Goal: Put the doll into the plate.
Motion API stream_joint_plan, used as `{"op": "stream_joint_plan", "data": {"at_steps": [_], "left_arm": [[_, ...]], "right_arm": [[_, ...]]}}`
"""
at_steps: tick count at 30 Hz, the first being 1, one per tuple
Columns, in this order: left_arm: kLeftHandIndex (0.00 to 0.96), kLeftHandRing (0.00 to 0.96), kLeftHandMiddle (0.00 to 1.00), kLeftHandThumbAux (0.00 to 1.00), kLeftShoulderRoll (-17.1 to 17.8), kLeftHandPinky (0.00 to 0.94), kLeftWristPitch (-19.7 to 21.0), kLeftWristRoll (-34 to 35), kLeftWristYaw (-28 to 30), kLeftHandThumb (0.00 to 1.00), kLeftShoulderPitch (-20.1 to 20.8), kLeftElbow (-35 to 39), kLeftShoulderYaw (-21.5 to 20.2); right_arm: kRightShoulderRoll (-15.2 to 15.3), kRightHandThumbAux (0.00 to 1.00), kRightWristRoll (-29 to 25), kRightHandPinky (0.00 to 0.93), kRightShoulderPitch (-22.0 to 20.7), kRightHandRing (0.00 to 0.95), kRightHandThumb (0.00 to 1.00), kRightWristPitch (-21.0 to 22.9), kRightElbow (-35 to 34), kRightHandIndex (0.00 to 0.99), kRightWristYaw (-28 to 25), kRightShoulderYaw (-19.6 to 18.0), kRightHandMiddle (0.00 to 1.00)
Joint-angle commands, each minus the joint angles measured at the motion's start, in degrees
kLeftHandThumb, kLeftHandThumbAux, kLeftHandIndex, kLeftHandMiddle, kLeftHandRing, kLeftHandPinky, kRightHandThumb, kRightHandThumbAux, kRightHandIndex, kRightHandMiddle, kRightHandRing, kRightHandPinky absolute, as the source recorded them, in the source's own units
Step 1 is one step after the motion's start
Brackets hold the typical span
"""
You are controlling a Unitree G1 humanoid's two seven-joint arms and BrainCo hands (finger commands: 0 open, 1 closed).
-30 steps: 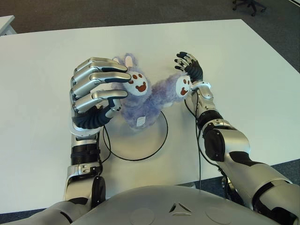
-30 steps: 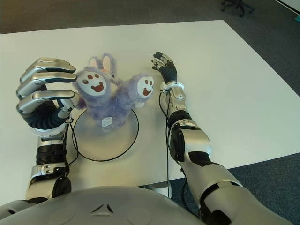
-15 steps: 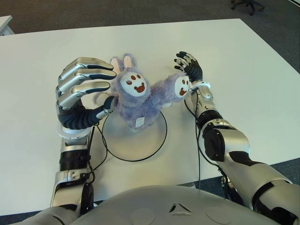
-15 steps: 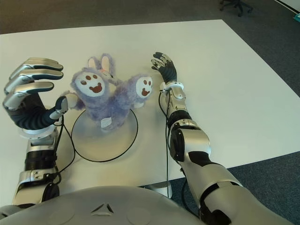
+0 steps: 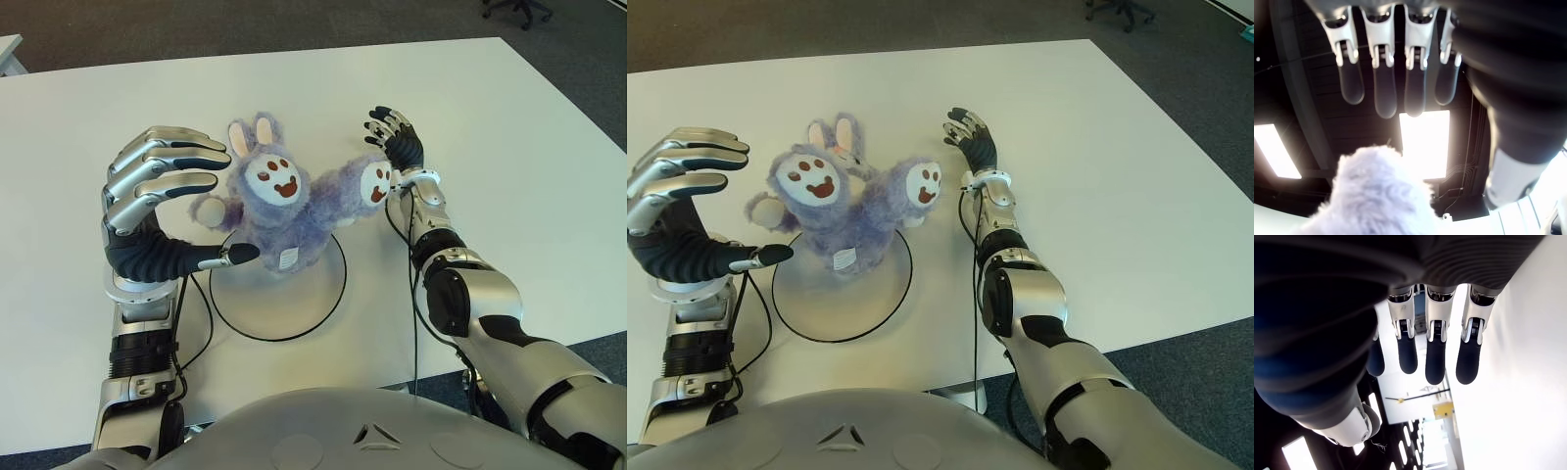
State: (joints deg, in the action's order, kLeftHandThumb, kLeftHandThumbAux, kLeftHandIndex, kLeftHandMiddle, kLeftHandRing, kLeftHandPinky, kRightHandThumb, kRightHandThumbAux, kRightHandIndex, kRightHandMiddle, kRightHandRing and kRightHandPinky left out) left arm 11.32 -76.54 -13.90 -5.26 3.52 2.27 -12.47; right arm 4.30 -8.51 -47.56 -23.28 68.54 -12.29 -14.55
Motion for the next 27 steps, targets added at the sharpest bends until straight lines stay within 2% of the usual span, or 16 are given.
{"op": "stream_joint_plan", "data": {"at_steps": [1,8,9,10,11,12,13,19,21,22,23,27], "left_arm": [[0.305,0.338,0.346,0.772,-0.4,0.300,0.4,0.3,0.8,0.000,-1.2,-0.5,0.3],[0.305,0.338,0.346,0.772,-0.4,0.300,0.5,0.3,0.8,0.000,-1.1,-0.7,0.3],[0.305,0.338,0.346,0.772,-7.2,0.300,8.6,1.6,-4.2,0.000,-2.0,2.0,-1.7],[0.649,0.731,0.737,0.692,-12.3,0.716,14.7,2.6,-8.0,0.517,-2.7,4.1,-3.2],[0.741,0.834,0.840,0.667,-16.0,0.826,19.0,3.1,-10.6,0.663,-3.2,5.7,-4.4],[0.756,0.850,0.857,0.661,-17.9,0.841,21.5,3.1,-12.2,0.687,-3.4,6.6,-4.9],[0.767,0.861,0.869,0.658,-18.5,0.853,22.0,2.5,-12.8,0.705,-3.4,7.1,-5.1],[0.765,0.844,0.851,0.656,-22.1,0.849,26.7,-1.1,-17.9,0.715,-0.3,9.2,-4.9],[0.745,0.814,0.821,0.646,-23.2,0.808,27.7,-1.6,-20.1,0.736,1.5,9.3,-5.1],[0.519,0.779,0.793,0.680,-23.6,0.758,28.0,-1.8,-21.0,0.732,2.2,9.2,-5.3],[0.462,0.770,0.786,0.689,-24.1,0.744,27.7,-2.1,-22.5,0.731,2.7,9.1,-6.0],[0.437,0.727,0.741,0.691,-24.9,0.718,27.5,-4.1,-28.4,0.725,4.4,8.7,-6.5]], "right_arm": [[-0.5,0.781,0.2,0.310,2.2,0.249,0.484,2.2,2.1,0.216,0.3,0.0,0.209],[-0.4,0.781,0.2,0.310,2.1,0.249,0.484,2.2,2.3,0.216,0.3,0.0,0.209],[-0.4,0.781,0.1,0.310,2.3,0.249,0.484,2.0,2.2,0.216,0.1,0.0,0.209],[-0.4,0.783,0.1,0.311,2.4,0.243,0.473,1.9,2.2,0.221,-0.1,0.0,0.202],[-0.3,0.783,0.0,0.311,2.6,0.242,0.470,1.8,2.1,0.223,-0.2,0.0,0.201],[-0.3,0.785,0.0,0.311,2.6,0.241,0.470,1.8,2.1,0.224,-0.3,-0.1,0.202],[-0.3,0.785,0.0,0.311,2.6,0.241,0.472,1.8,2.1,0.225,-0.3,-0.1,0.202],[-0.2,0.794,-0.1,0.308,2.7,0.238,0.470,1.8,2.1,0.224,-0.3,-0.1,0.203],[-0.2,0.792,-0.1,0.309,2.7,0.239,0.467,1.7,2.2,0.219,-0.3,-0.1,0.203],[-0.2,0.792,-0.1,0.308,2.7,0.239,0.465,1.7,2.2,0.218,-0.4,-0.1,0.202],[-0.2,0.792,-0.1,0.308,2.8,0.239,0.463,1.6,2.2,0.218,-0.4,-0.1,0.202],[-0.2,0.789,-0.2,0.309,2.8,0.240,0.461,1.5,2.2,0.217,-0.7,-0.2,0.202]]}}
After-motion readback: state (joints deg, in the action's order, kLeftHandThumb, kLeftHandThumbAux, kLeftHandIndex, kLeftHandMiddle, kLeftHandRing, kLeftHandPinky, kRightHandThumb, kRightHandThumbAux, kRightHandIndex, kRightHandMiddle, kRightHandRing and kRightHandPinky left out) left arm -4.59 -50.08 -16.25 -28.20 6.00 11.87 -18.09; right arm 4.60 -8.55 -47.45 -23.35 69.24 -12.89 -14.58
